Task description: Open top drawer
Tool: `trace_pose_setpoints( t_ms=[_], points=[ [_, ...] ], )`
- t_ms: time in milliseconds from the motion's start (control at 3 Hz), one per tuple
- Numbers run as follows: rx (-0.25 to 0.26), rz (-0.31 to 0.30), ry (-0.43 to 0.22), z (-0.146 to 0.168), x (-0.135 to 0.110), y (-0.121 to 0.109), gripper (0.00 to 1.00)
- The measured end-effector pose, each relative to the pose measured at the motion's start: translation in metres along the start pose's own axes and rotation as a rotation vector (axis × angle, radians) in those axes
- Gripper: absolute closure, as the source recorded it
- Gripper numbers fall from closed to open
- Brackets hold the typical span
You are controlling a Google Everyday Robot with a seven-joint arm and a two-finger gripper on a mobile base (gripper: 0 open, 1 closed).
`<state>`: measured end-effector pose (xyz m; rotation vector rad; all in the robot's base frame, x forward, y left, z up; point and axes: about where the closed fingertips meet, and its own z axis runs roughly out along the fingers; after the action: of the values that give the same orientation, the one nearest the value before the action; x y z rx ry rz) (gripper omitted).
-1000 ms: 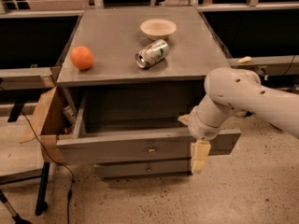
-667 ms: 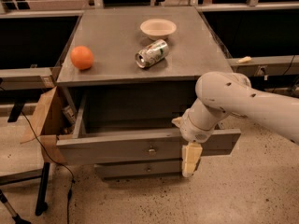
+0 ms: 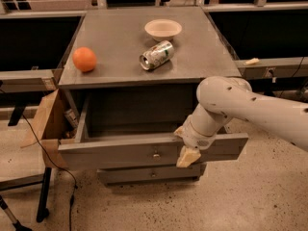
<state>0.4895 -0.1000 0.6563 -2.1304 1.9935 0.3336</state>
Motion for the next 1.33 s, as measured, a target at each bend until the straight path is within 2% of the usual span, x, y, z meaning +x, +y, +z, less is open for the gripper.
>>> trace_pose_setpoints(
  t_ms=[667, 1000, 1333],
  points=[
    [-0.007, 0.007, 0.001, -0.007, 0.003, 0.003, 1.0],
    [-0.015, 0.015, 0.003, -0.008, 0.007, 0.009, 1.0],
    [-0.027, 0.018, -0.001, -0.008, 0.009, 0.019, 0.82]
  ],
)
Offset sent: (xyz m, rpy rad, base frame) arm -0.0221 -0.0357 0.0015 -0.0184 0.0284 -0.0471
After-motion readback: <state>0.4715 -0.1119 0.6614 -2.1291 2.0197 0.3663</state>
